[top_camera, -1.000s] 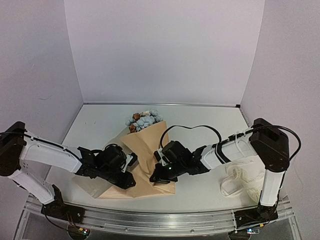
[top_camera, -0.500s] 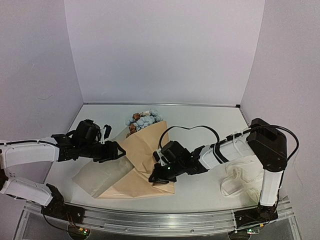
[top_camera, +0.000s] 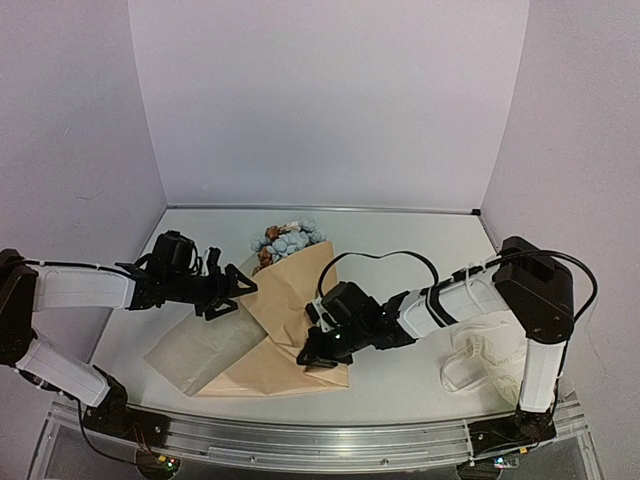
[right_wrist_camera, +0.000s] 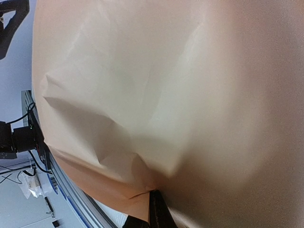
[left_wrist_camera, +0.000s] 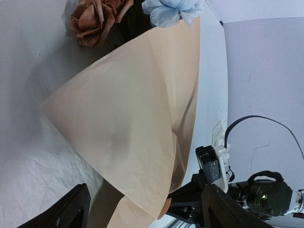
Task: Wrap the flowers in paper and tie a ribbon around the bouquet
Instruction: Fold the one-fourth-folded wrapping paper at the center of the board, then press the fold line of the 2/3-folded wrapping paper.
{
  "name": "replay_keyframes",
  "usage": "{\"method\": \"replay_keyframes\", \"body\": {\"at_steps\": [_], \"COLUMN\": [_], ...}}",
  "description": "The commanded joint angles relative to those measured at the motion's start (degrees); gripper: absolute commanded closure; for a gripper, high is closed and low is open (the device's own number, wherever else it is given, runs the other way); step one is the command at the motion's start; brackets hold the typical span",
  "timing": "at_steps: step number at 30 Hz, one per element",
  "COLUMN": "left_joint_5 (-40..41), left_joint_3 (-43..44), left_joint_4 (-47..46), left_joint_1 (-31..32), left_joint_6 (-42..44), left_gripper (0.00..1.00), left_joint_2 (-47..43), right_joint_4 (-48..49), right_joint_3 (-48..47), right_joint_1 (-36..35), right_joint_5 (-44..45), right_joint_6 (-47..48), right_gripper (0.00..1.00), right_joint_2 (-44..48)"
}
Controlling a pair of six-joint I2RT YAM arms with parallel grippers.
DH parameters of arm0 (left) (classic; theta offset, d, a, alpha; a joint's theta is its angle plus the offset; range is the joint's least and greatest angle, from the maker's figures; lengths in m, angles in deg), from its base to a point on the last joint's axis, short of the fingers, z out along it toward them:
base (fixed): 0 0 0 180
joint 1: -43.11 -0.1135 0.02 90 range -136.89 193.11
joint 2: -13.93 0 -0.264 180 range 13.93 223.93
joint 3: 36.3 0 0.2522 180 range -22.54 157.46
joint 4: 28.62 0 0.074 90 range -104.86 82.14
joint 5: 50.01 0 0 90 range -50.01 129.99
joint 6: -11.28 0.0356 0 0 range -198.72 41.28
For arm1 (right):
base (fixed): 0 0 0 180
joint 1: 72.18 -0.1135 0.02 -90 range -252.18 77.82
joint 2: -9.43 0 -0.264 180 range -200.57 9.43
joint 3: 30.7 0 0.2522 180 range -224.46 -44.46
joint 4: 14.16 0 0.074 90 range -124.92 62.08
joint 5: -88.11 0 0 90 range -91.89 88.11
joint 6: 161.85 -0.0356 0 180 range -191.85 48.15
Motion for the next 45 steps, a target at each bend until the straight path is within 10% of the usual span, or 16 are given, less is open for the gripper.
{"method": "replay_keyframes", "body": {"at_steps": [1,19,28,32,40,45], "left_joint_5": [-5.0,-10.2,-10.7,-9.7,-8.6,-8.0], "left_joint_3": [0.1,-3.1,-1.6,0.2,2.0,3.1], "left_joint_4": [-9.3,-20.3,-20.7,-17.5,-13.0,-9.2], "left_joint_1": [-0.8,-2.0,-2.2,-2.3,-2.4,-2.4], "left_joint_6": [-4.6,-11.6,-9.7,-7.1,-3.2,-0.7], "left_gripper": [0.17,0.27,0.81,1.00,1.00,1.00], "left_joint_2": [4.1,11.0,14.2,14.1,12.9,11.6], "right_joint_4": [1.8,1.9,1.4,0.7,-1.3,-1.3], "right_joint_3": [-2.0,-1.3,-1.3,-1.0,4.2,9.2], "right_joint_1": [0.0,0.2,0.3,0.3,0.7,1.1], "right_joint_5": [-0.4,-0.9,-2.0,-3.1,-2.6,-1.1], "right_joint_6": [0.0,0.6,0.7,0.6,0.9,-0.5], "right_gripper": [1.00,1.00,0.99,0.90,0.50,0.52], "right_joint_2": [-1.2,-0.7,0.2,2.1,10.9,14.9]}}
